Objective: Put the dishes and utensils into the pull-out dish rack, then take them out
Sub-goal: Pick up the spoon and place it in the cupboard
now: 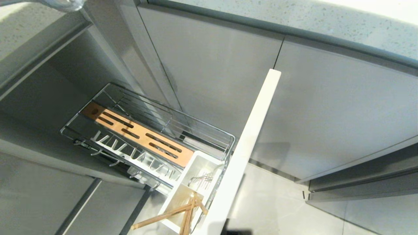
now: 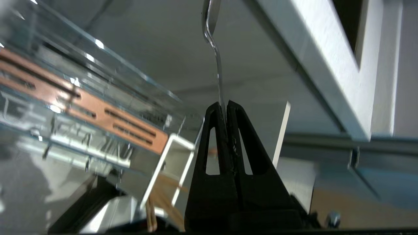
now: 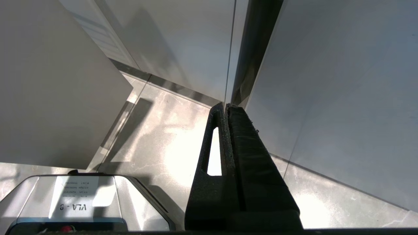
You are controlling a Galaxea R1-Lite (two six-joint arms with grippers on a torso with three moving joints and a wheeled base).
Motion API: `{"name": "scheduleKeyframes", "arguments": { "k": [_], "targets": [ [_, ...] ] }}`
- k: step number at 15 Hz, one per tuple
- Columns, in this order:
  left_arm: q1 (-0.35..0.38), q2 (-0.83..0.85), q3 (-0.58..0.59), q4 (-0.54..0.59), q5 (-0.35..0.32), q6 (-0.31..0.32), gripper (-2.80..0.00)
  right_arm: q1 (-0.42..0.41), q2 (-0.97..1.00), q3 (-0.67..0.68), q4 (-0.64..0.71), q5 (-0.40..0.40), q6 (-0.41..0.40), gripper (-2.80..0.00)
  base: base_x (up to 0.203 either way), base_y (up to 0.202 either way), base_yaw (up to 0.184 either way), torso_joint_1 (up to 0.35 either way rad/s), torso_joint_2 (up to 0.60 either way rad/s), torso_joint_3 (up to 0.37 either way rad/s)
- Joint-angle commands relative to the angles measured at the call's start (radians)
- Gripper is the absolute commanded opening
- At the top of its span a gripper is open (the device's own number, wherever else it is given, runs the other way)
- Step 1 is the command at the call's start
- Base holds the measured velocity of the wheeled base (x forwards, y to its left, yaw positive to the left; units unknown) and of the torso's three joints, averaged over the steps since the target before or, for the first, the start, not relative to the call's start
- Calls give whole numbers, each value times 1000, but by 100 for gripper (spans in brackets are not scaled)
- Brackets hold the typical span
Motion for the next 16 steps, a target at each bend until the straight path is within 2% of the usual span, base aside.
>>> {"name": "scheduleKeyframes", "arguments": {
  "k": [1,5,10,13,16],
  "targets": [
    [-41,0,7,37,-3,2,-280,0,1,2,0,0,0,-280,0,0,0,0,0,0],
    [-80,14,6,80,-5,5,-280,0,1,2,0,0,0,-280,0,0,0,0,0,0],
    [-112,106,-18,256,-30,92,-280,0,1,2,0,0,0,-280,0,0,0,0,0,0],
    [-174,143,-40,346,-90,106,-280,0,1,2,0,0,0,-280,0,0,0,0,0,0],
    [-196,182,-40,379,-104,106,-280,0,1,2,0,0,0,-280,0,0,0,0,0,0]
  ]
}}
